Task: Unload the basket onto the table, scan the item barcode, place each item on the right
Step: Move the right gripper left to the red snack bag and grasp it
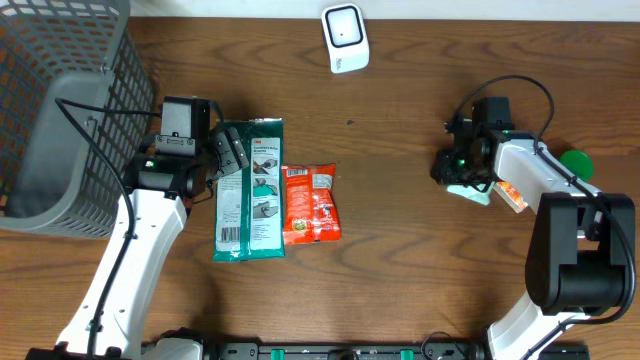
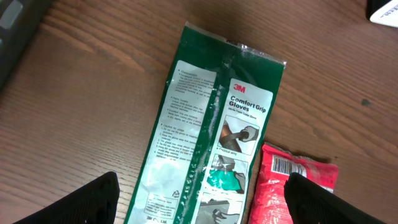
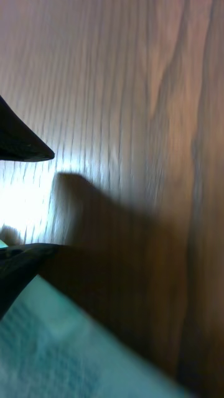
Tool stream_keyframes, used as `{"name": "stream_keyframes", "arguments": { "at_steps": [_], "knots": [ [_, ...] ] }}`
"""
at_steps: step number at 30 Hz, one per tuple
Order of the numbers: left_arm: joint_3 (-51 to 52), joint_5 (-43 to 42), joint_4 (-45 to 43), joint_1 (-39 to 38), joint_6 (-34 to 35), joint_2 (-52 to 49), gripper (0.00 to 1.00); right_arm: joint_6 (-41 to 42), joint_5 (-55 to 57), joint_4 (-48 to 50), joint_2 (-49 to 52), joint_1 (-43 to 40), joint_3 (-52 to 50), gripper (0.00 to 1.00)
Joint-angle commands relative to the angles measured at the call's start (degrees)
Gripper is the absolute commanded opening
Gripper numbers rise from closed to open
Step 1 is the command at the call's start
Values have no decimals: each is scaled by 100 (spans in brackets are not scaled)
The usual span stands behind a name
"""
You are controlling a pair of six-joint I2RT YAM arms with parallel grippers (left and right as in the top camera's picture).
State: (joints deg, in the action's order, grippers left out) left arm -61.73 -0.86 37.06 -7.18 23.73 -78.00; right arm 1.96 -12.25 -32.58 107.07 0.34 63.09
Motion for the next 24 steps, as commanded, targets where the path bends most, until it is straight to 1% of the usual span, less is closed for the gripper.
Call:
{"name": "stream_keyframes", "arguments": {
  "at_steps": [1, 6, 11, 18, 24],
  "knots": [
    [-9, 114, 4, 15, -76, 15, 85, 101, 507, -107, -70, -70, -11, 38],
    [-9, 114, 4, 15, -76, 15, 86, 96, 164, -214, -74, -76, 120, 41],
    [-9, 114, 4, 15, -76, 15, 85, 70, -732, -72, -74, -61, 146, 44],
    [-9, 114, 4, 15, -76, 15, 85, 70, -1563, 94, -74, -61, 146, 50],
    [-9, 114, 4, 15, -76, 15, 85, 70, -1674, 138, -74, 28, 146, 54]
  ]
}}
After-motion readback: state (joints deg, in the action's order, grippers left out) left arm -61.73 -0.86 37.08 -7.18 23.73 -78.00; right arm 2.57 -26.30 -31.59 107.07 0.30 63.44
